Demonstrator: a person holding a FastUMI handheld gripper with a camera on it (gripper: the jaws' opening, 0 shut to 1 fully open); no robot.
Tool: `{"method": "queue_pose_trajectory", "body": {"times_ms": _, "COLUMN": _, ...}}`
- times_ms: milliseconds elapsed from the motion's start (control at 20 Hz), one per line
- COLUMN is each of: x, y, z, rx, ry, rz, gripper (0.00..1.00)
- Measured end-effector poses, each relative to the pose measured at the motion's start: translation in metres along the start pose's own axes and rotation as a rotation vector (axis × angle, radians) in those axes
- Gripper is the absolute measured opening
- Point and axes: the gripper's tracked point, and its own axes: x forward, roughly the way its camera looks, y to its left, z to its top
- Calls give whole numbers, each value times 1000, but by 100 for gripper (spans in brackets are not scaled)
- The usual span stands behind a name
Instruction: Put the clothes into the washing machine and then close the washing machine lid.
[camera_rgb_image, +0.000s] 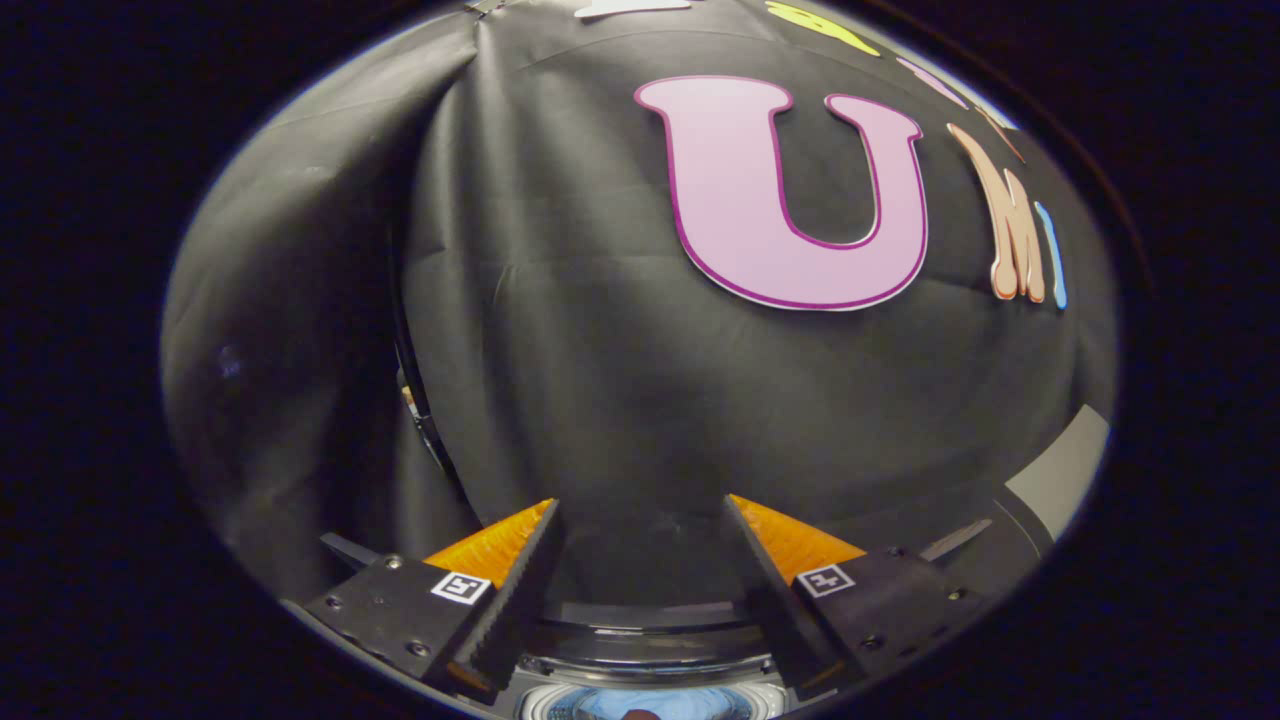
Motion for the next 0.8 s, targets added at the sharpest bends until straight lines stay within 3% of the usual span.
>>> {"method": "queue_pose_trajectory", "body": {"times_ms": 800, "x": 0, "y": -1, "z": 2, "rx": -1, "ry": -23, "rz": -2, "gripper": 95}}
